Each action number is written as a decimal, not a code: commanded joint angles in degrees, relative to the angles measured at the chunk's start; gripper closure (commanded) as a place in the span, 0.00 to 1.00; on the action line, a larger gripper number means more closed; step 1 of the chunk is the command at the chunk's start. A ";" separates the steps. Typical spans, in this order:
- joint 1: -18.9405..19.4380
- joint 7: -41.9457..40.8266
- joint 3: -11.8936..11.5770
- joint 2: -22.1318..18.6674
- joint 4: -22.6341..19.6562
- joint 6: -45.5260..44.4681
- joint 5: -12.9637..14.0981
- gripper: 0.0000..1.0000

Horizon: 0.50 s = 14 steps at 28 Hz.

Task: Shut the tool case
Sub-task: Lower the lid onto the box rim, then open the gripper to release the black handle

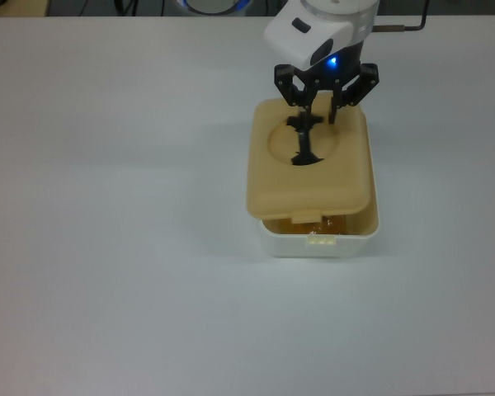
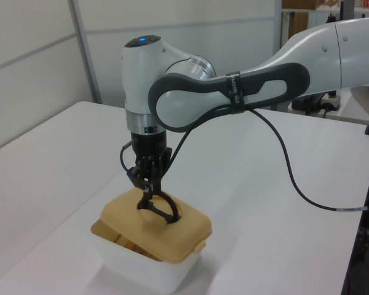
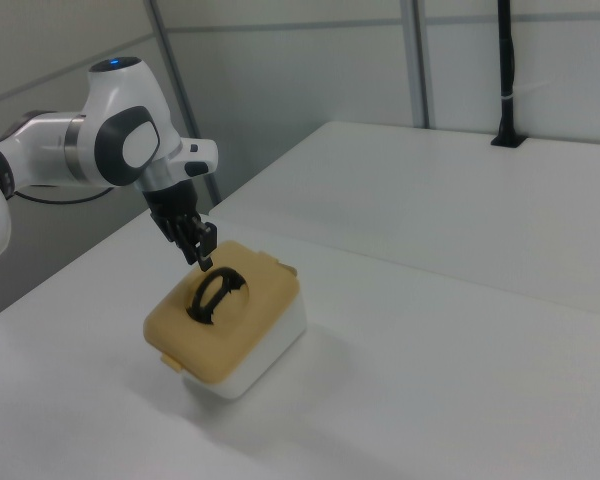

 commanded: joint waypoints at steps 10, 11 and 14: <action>2.46 2.38 -1.14 0.62 1.14 0.67 -3.03 0.00; 2.46 2.38 -1.14 0.62 1.14 0.67 -3.12 0.00; 2.46 2.38 -1.14 0.62 1.14 0.67 -3.12 0.00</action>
